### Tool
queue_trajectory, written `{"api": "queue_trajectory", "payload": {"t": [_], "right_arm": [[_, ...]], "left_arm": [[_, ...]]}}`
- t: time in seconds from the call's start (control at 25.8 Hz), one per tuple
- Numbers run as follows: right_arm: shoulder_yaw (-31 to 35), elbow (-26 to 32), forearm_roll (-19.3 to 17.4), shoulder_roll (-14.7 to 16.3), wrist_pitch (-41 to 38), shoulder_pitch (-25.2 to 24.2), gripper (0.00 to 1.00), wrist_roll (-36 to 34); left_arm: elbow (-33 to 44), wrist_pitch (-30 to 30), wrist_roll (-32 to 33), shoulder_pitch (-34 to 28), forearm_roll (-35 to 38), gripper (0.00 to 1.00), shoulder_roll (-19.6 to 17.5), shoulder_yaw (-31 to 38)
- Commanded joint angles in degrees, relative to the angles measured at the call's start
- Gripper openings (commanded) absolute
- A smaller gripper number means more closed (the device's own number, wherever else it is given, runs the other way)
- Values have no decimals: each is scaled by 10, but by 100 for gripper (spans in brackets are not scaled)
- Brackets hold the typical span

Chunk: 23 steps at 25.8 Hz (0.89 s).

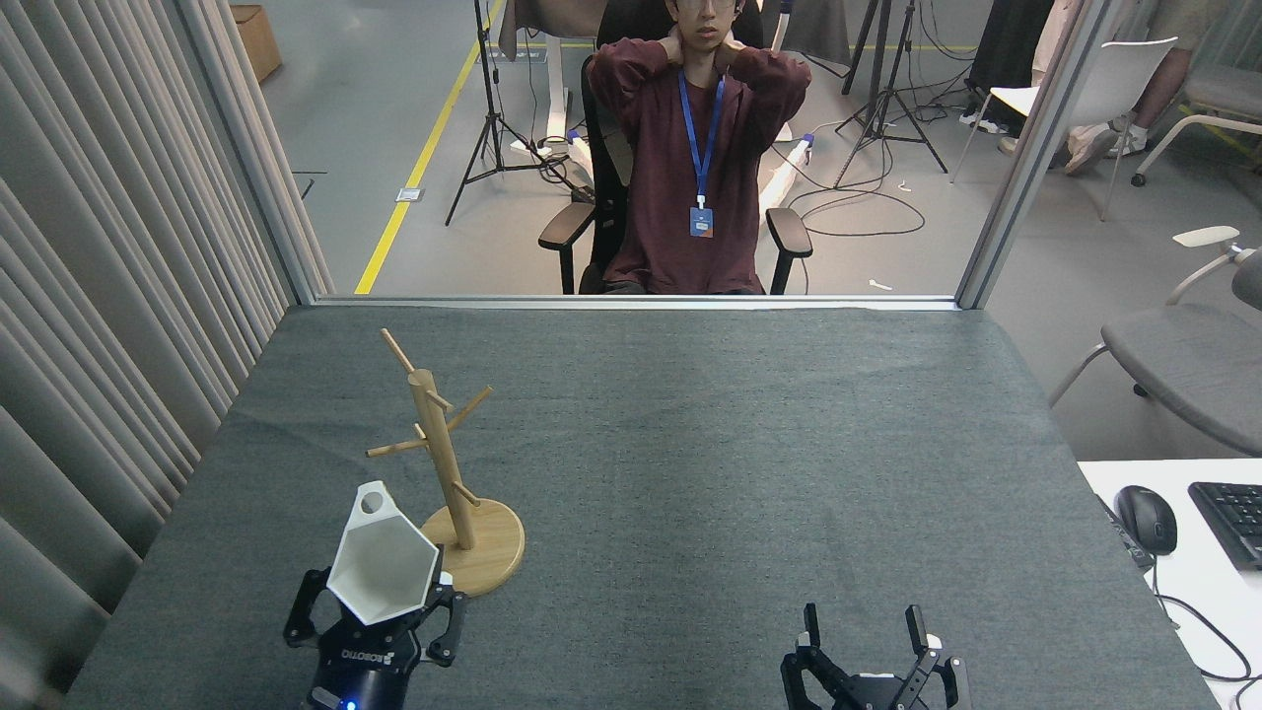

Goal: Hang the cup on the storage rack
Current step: 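Carry the cup with the left gripper onto a branch of the wooden stand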

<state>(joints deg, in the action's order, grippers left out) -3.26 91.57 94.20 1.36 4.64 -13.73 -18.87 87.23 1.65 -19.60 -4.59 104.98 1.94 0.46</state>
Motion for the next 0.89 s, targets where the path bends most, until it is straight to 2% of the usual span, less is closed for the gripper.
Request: {"api": "queue_trajectory", "payload": {"t": [0.0,0.16,0.27,0.5,0.85], "right_arm": [[0,-1,0,1,0,2,98,-2],[0,-1,1,-3,1,5,98,-2],[0,-1,1,-2,0,6,98,-2],[0,-2,0,-3,1,6,98,-2],[0,-6,-2,-2,0,12,98,-3]], "left_arm": [[-32,24,2,13,61,54,3,49],[-73,33,2,49,121,54,16,125],[-105,33,2,81,157,54,19,150],[-119,32,1,107,193,54,11,149],[-137,38,-4,130,277,53,24,146]]}}
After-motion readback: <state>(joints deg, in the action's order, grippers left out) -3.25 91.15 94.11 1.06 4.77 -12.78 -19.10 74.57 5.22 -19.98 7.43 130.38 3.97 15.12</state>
